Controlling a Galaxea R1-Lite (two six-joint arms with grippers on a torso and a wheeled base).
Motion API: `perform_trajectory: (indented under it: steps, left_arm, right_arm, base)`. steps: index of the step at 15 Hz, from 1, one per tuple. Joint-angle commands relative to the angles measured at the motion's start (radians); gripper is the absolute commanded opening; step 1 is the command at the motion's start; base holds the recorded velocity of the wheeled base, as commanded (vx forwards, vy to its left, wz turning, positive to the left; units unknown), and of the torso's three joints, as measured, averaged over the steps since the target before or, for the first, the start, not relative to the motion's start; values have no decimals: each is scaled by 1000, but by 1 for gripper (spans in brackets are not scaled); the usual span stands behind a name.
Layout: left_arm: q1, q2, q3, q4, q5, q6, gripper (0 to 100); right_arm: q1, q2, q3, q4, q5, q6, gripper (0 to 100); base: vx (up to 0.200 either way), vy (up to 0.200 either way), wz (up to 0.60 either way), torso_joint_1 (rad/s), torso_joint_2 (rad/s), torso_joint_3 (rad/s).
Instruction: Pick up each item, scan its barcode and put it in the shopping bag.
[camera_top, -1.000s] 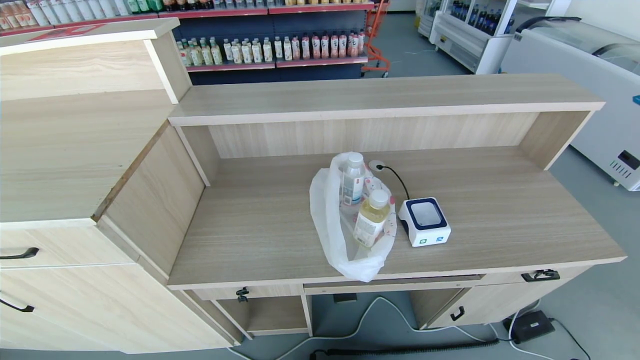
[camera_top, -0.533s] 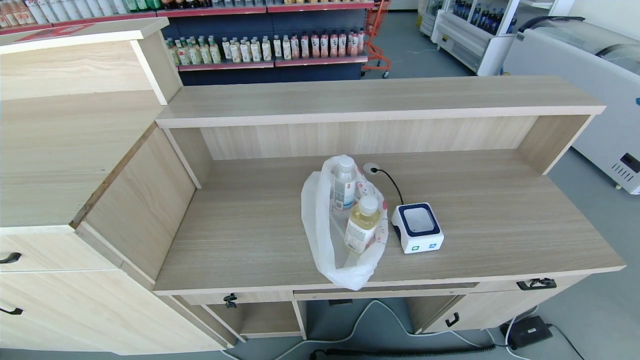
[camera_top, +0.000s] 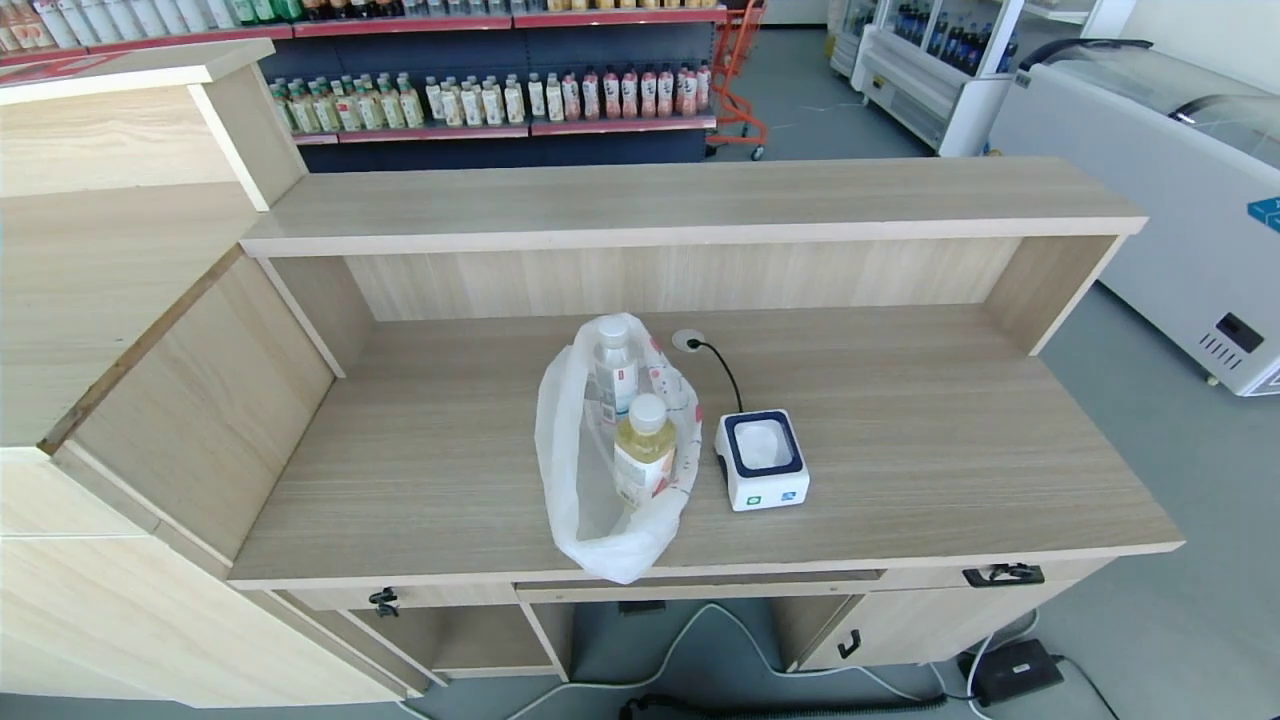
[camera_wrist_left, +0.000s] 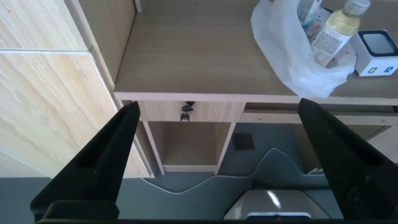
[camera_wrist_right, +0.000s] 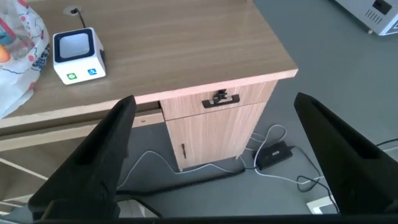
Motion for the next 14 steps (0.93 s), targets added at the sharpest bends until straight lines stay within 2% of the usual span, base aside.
perform_trajectory:
  steps: [1, 6, 14]
  left_arm:
    - [0, 0, 0, 1, 0, -1, 100]
    - [0, 0, 0, -1, -1, -1, 100]
    - [0, 0, 0, -1, -1, -4, 100]
  right_arm:
    - [-1, 4, 0, 0, 0, 1, 100]
    - [-1, 4, 0, 0, 6, -1, 100]
    - [4, 4, 0, 1, 54, -10, 100]
  base:
    - [0, -200, 0, 7, 2, 2]
    - [0, -200, 0, 5, 3, 3]
    - [0, 0, 0, 0, 0, 0]
